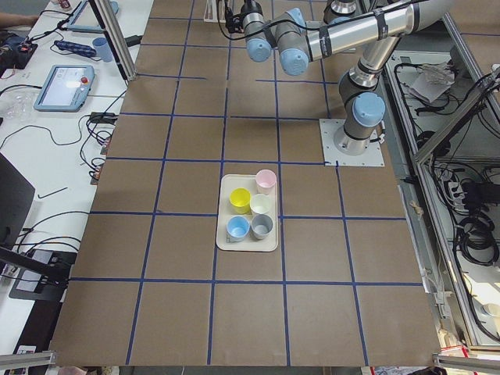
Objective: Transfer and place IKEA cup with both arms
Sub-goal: 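Close the left gripper on the cup's base beside the right gripper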
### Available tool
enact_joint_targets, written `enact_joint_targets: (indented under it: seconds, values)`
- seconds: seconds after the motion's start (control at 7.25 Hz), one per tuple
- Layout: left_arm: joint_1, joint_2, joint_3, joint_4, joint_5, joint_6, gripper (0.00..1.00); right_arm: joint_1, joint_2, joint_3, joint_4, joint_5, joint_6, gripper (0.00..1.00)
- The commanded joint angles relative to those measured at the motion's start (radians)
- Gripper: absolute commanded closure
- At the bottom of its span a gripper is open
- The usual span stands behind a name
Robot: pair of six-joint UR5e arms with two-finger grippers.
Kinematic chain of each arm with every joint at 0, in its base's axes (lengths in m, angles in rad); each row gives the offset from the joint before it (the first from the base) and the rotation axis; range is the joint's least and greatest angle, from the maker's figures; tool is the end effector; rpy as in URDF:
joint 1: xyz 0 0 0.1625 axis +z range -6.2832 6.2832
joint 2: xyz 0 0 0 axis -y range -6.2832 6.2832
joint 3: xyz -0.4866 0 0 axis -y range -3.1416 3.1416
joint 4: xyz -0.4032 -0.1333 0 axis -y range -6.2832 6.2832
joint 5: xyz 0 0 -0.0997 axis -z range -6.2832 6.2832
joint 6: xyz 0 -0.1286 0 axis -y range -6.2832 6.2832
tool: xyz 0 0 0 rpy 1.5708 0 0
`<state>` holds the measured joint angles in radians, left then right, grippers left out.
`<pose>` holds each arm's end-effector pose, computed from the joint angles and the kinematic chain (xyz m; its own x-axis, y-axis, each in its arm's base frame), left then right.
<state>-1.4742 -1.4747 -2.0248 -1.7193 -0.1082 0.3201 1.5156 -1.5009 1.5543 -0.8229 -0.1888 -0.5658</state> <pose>-0.2190 -0.4481 0.4694 0.1196 -0.1718 0.9778 -0.1285 0.9739 0.1868 0.2323 -0.5022 0.5380 -0.1459 0.2310 -0.9620 -0.0472 0.9696 0.2400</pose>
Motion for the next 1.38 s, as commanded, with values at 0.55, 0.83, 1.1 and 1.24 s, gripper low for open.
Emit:
enact_joint_targets:
  seconds: [0.55,0.83,1.1,1.24]
  values:
    - [0.0,0.004,-0.006,0.056,-0.001,0.008,1.0,0.0,-0.002,0.0,-0.001,0.002,0.003,0.46]
    - [0.0,0.005,-0.006,0.082,0.002,0.007,1.0,0.0,0.001,-0.008,0.001,0.0,0.013,0.0]
    - [0.0,0.005,-0.008,0.083,0.004,0.007,1.0,-0.003,0.004,-0.013,-0.002,0.003,0.021,0.0]
    - [0.0,0.005,-0.006,0.083,0.004,0.005,1.0,-0.012,0.007,-0.019,-0.002,0.003,0.026,0.0]
